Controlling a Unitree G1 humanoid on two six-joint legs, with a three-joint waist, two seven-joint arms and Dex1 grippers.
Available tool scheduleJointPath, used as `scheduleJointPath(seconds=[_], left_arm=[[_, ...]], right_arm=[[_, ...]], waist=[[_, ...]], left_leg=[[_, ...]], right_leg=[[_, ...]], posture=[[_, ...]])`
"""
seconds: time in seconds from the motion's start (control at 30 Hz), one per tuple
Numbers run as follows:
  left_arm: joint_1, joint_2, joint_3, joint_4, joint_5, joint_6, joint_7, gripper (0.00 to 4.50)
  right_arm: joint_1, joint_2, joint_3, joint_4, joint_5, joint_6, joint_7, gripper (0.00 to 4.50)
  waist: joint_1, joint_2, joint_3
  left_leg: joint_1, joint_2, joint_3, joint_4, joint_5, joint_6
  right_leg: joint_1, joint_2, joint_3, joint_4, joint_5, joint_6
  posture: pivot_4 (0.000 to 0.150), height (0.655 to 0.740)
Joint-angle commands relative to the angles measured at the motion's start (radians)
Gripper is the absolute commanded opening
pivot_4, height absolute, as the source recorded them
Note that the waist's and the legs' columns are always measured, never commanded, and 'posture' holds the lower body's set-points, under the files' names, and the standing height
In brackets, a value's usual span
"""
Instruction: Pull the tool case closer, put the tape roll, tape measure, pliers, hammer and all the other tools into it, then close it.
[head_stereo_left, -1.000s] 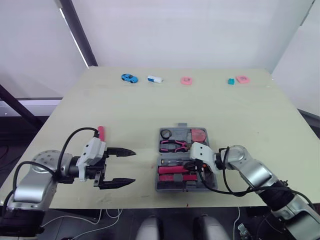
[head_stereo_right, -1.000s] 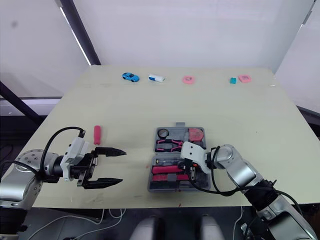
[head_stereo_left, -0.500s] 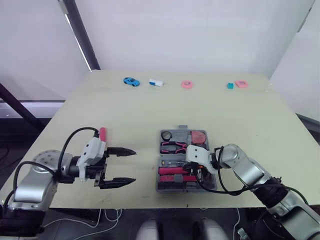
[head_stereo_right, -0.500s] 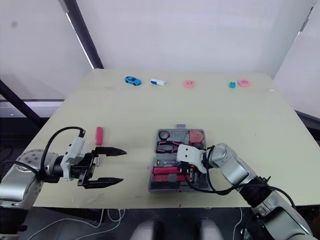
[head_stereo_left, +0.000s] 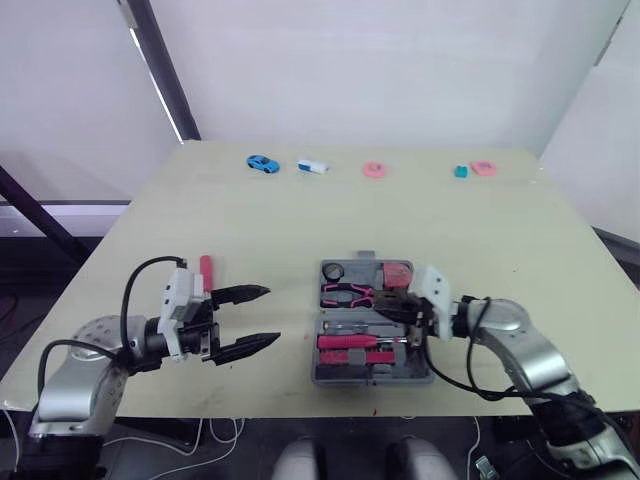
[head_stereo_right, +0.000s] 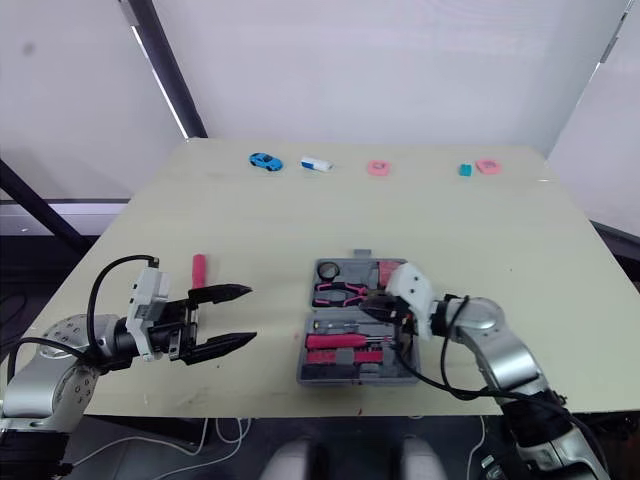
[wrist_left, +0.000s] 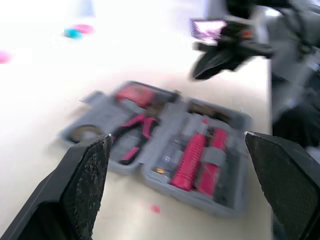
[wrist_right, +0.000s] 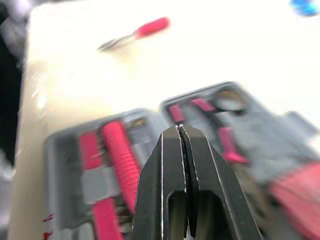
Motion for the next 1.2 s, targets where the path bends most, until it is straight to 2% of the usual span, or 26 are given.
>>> scheduleJointPath(seconds=[0.03, 0.13, 0.23, 0.3, 0.43, 0.5, 0.77, 0.93, 1.03, 1.2], left_arm=[[0.049, -0.057, 0.071, -0.010, -0.004, -0.028, 0.103, 4.50], [0.100, -0.094, 0.111, 0.014, 0.019, -0.059, 0.157, 4.50], [0.147, -0.120, 0.161, 0.065, 0.039, -0.094, 0.209, 4.50], [0.170, -0.129, 0.188, 0.097, 0.050, -0.112, 0.236, 4.50], [0.198, -0.151, 0.257, 0.171, 0.051, -0.134, 0.308, 4.50], [0.211, -0.158, 0.288, 0.216, 0.061, -0.155, 0.341, 4.50], [0.250, -0.173, 0.336, 0.266, 0.072, -0.169, 0.400, 4.50], [0.228, -0.173, 0.326, 0.276, 0.075, -0.165, 0.423, 4.50], [0.189, -0.168, 0.294, 0.280, 0.105, -0.164, 0.451, 4.50], [0.061, -0.185, 0.265, 0.311, 0.170, -0.141, 0.609, 4.50]], right_arm=[[0.107, -0.028, -0.171, -0.049, 0.063, -0.068, -0.042, 0.03], [0.208, -0.040, -0.272, -0.031, 0.092, -0.133, -0.052, 0.03], [0.316, -0.050, -0.374, 0.017, 0.101, -0.212, -0.056, 0.81], [0.372, -0.050, -0.430, 0.041, 0.121, -0.247, -0.055, 1.66], [0.480, -0.037, -0.549, 0.102, 0.176, -0.308, -0.055, 3.67], [0.536, -0.027, -0.591, 0.124, 0.198, -0.341, -0.039, 4.39], [0.660, -0.009, -0.655, 0.196, 0.245, -0.411, -0.003, 4.39], [0.660, -0.021, -0.648, 0.219, 0.253, -0.430, 0.002, 4.39], [0.616, -0.044, -0.623, 0.182, 0.270, -0.405, 0.011, 4.39], [0.552, -0.111, -0.536, 0.029, 0.323, -0.295, 0.060, 4.39]], waist=[[-0.001, 0.000, 0.000], [-0.002, 0.000, 0.000], [-0.005, 0.000, 0.000], [-0.004, 0.000, 0.000], [-0.004, 0.000, 0.000], [-0.003, 0.000, 0.000], [-0.004, 0.000, 0.000], [-0.003, 0.001, 0.000], [-0.003, 0.001, 0.000], [-0.003, 0.001, 0.000]], left_leg=[[0.000, 0.000, 0.000, 0.000, 0.000, 0.000], [0.000, 0.000, 0.000, -0.001, 0.000, 0.000], [0.000, 0.000, 0.000, -0.001, 0.000, 0.000], [0.001, 0.000, 0.000, -0.002, 0.000, 0.000], [0.001, 0.000, 0.001, -0.002, 0.000, 0.000], [0.001, 0.000, 0.001, -0.002, 0.000, 0.000], [0.002, 0.002, -0.001, -0.003, 0.000, 0.000], [0.002, 0.004, -0.001, -0.004, 0.000, 0.000], [0.002, 0.004, -0.001, -0.004, 0.000, 0.000], [0.002, 0.003, 0.000, -0.004, 0.000, 0.000]], right_leg=[[0.000, 0.000, 0.000, -0.001, 0.000, 0.000], [0.000, 0.000, 0.000, -0.002, 0.000, 0.000], [0.000, 0.000, 0.000, -0.002, -0.001, -0.001], [0.000, 0.000, 0.000, -0.002, -0.002, -0.003], [0.000, 0.000, 0.001, -0.003, -0.002, -0.003], [0.000, -0.001, 0.001, -0.003, -0.002, -0.003], [0.000, -0.003, 0.001, -0.004, -0.004, 0.001], [0.000, -0.004, 0.002, -0.004, -0.004, 0.000], [0.000, -0.004, 0.002, -0.004, -0.004, 0.000], [0.000, -0.003, 0.002, -0.004, -0.002, -0.003]], posture=[[0.150, 0.7400], [0.150, 0.7400], [0.150, 0.7400], [0.150, 0.7400], [0.150, 0.7400], [0.150, 0.7400], [0.150, 0.7400], [0.150, 0.7400], [0.150, 0.7400], [0.150, 0.7400]])
